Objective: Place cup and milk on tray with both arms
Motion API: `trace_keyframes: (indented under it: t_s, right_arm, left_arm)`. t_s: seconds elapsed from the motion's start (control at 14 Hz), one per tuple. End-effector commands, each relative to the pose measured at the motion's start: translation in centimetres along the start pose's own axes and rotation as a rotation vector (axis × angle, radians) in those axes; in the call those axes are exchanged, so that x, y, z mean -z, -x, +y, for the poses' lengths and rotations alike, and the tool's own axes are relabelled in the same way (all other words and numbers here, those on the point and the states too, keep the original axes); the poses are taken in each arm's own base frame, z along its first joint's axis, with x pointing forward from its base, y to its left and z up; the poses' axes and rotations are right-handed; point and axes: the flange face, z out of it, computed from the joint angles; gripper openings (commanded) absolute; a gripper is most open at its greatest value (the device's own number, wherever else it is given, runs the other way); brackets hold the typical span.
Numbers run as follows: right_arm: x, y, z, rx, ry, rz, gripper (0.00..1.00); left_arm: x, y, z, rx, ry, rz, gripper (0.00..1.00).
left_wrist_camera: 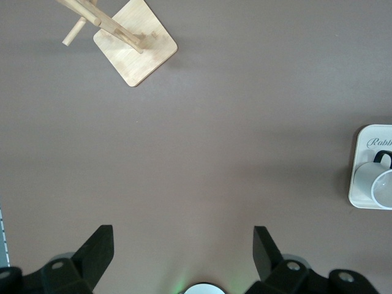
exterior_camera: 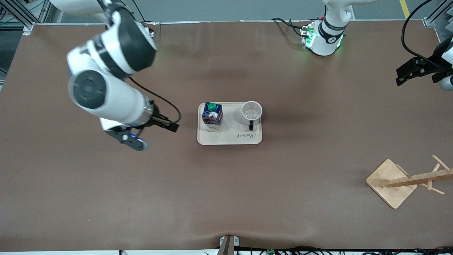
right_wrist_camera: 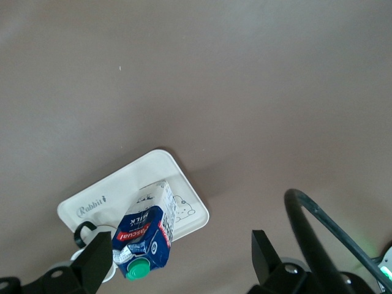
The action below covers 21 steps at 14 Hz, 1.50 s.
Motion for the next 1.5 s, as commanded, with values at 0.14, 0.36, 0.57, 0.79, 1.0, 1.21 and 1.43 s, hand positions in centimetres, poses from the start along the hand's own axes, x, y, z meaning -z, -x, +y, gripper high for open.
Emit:
trace_keyframes:
  t_s: [0.14,0.36,0.57,0.79,1.0,1.21,1.43]
  right_arm:
    - [5.9,-0.8,7.8,0.136,0.083,0.047,1.0]
    - [8.5,-2.3,13.0,0.277,0.105,0.065,1.0]
    - [10.0,-4.1,17.7,0.391,0.122,0.05,1.0]
    - [11.6,-4.1,20.0,0.406,0.127,0.065,1.0]
    - [12.2,-5.3,23.9,0.435,0.077,0.038,1.0]
    - [12.7,-3.0,24.2,0.449,0.084,0.067,1.0]
    - [13.2,-2.7,25.9,0.443,0.067,0.114,1.0]
  left_arm:
    - [0.1,-0.1,0.4,-0.022,0.015,0.01,1.0]
    - [-0.1,-0.2,0.4,-0.021,0.015,0.008,1.0]
    - [0.0,0.0,0.3,-0.018,0.016,0.007,1.0]
    - [0.1,0.2,0.1,-0.015,0.016,0.005,1.0]
    - [0.2,0.2,-0.1,-0.012,0.016,0.009,1.0]
    - [0.5,0.6,-0.2,-0.011,0.015,0.008,1.0]
    - [0.6,0.9,-0.2,-0.011,0.014,0.008,1.0]
